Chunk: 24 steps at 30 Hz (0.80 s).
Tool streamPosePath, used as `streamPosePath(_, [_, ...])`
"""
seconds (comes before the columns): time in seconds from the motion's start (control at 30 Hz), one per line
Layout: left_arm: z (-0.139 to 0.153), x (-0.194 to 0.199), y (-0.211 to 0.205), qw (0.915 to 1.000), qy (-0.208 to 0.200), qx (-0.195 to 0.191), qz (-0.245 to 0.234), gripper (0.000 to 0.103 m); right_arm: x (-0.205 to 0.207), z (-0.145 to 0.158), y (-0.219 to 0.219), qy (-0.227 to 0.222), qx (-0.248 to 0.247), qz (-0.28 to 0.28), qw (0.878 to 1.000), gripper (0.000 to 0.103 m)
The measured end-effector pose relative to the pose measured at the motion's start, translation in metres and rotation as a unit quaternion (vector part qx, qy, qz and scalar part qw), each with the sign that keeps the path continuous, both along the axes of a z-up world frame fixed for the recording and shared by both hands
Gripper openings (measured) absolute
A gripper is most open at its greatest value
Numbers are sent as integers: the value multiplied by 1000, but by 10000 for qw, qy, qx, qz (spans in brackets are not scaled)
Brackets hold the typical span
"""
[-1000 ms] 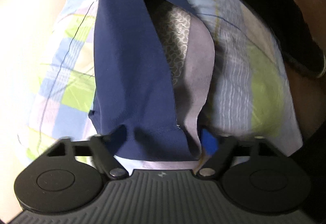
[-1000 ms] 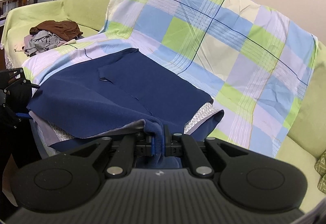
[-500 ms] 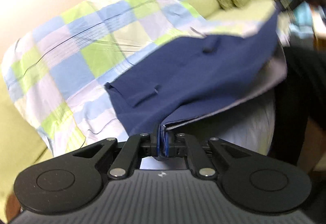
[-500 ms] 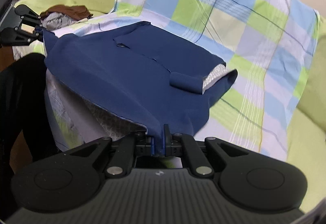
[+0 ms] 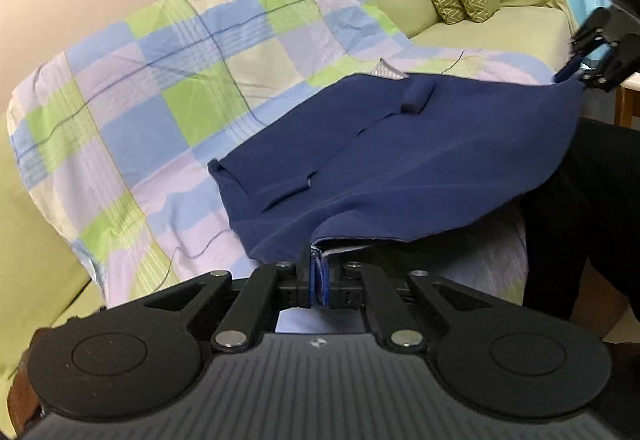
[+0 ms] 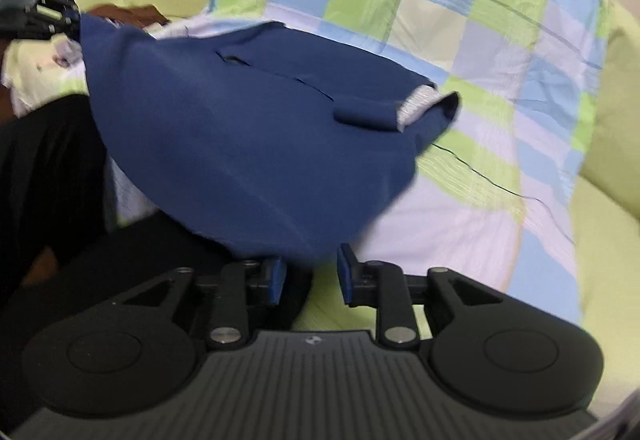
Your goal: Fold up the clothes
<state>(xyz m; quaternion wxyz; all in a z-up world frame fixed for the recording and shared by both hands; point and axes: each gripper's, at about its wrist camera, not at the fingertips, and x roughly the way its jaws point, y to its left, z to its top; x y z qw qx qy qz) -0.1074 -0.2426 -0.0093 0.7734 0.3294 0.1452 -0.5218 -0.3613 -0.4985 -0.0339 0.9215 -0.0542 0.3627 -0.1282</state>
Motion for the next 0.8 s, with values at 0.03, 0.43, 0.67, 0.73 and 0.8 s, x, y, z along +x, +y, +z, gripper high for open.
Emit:
streamPosePath(0.03, [-1, 3, -2, 10000, 11, -14, 4, 1, -5, 0, 8, 17, -169, 0, 9999, 37])
streamPosePath(0.43, [5, 20, -29, 9998, -115, -81, -156, 1, 9, -35, 65, 683, -2810, 1343, 9478, 55])
streamPosePath(0.67, [-10, 1, -16, 9978, -414, 282, -426, 1, 21, -45, 57, 733, -3832, 2328, 8908, 53])
streamPosePath(0.73, [-17, -4, -14, 9972, -434, 395, -463, 1, 24, -46, 54, 780, -3986, 2557, 8773, 45])
streamPosePath(0.8, [-27, -11, -12, 9964, -446, 542, -469, 1, 25, -47, 53, 846, -4082, 2791, 8651, 25])
